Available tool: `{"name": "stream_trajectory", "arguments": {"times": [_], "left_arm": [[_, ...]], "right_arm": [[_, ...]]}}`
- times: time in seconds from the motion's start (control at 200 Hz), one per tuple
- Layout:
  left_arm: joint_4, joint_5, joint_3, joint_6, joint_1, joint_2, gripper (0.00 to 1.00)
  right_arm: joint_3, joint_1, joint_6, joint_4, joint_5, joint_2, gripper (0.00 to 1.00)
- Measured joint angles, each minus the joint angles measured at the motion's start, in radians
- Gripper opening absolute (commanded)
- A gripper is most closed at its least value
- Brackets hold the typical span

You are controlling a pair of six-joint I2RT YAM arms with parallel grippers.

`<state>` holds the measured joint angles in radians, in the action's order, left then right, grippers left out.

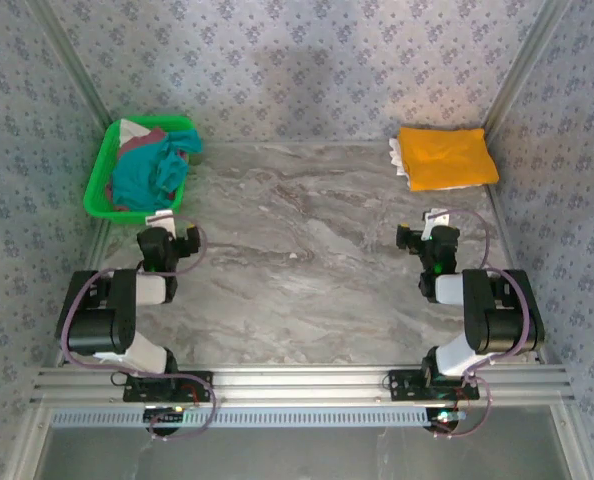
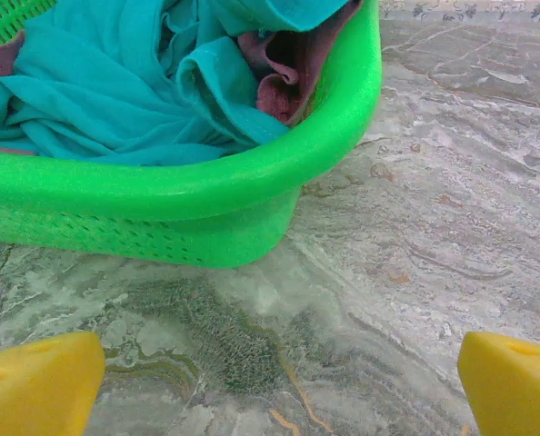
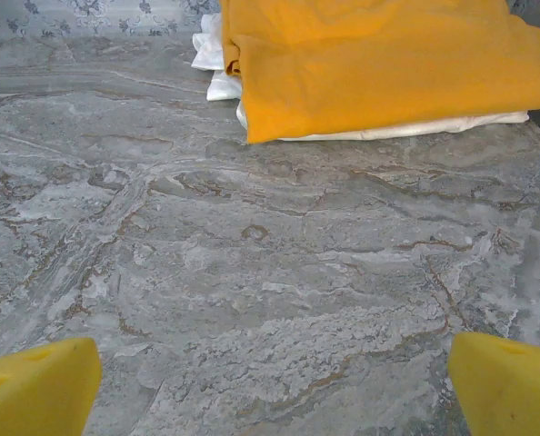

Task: Fold and stack the t-shirts

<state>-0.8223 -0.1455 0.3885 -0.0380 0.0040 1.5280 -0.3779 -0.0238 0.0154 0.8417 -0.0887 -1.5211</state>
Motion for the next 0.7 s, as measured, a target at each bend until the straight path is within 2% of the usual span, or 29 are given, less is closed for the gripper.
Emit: {"name": "stream_trajectory", "arguments": {"times": [0.605, 0.7], "left_arm": [[0.002, 0.027, 0.0, 0.0, 0.003, 0.0, 1.0], [0.043, 0.016, 0.002, 0.009, -0.011, -0.019, 1.0]], "right_arm": [[0.0, 0.0, 0.0, 0.0, 0.0, 0.0, 1.0], [-0.017, 0.018, 0.0, -0.091, -0.042, 0.033, 1.0]]}}
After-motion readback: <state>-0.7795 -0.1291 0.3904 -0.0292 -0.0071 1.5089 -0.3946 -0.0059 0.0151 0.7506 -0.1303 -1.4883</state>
